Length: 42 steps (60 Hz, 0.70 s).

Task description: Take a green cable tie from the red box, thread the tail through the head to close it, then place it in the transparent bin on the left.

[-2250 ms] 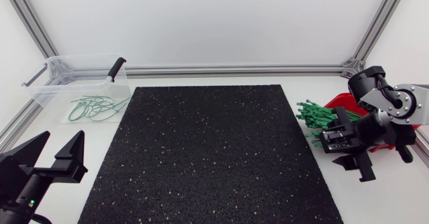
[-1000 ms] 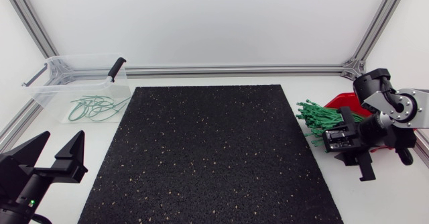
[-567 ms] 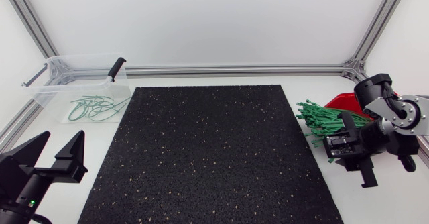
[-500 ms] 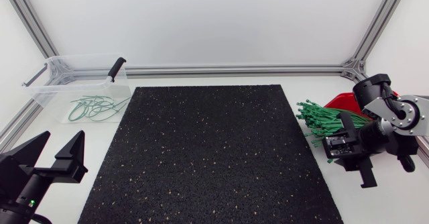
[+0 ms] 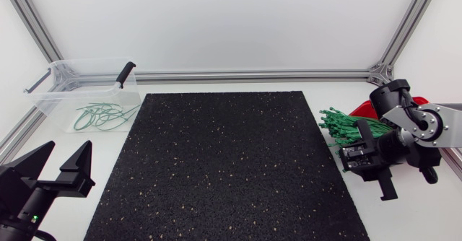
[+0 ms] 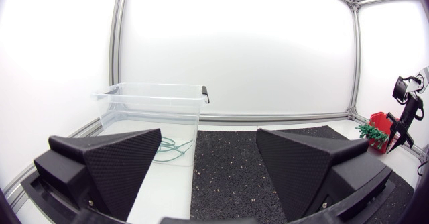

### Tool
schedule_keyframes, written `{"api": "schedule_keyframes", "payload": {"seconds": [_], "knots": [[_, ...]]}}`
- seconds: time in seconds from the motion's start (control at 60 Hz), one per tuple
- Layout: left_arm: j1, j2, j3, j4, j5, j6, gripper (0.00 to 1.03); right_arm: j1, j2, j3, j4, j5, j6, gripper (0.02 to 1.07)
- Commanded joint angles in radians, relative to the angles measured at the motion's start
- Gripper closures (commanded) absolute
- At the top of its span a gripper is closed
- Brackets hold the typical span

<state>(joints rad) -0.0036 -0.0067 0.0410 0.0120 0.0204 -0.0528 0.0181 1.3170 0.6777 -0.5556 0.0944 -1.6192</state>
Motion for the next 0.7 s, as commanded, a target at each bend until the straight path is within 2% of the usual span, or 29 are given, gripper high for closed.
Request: {"api": "schedule_keyframes", "payload": {"seconds": [0.0, 0.067, 0.167, 0.333, 0.683], "knots": [[-0.010, -0.006, -0.039, -0.017, 0.004, -0.018, 0.04, 0.026, 0.030, -0.012, 0.025, 0.007, 0.025, 0.84], [-0.010, -0.006, -0.039, -0.017, 0.004, -0.018, 0.04, 0.028, 0.048, -0.013, 0.051, 0.018, 0.027, 0.86], [-0.012, -0.006, -0.039, -0.017, 0.004, -0.019, 0.04, 0.028, 0.057, 0.000, 0.080, 0.016, 0.035, 1.02], [-0.019, -0.004, -0.039, -0.017, 0.004, -0.018, 0.04, 0.022, 0.041, 0.014, 0.080, 0.008, 0.038, 1.01], [-0.021, -0.004, -0.039, -0.017, 0.004, -0.018, 0.04, 0.016, -0.045, 0.075, 0.052, -0.070, 0.062, 1.01]]}}
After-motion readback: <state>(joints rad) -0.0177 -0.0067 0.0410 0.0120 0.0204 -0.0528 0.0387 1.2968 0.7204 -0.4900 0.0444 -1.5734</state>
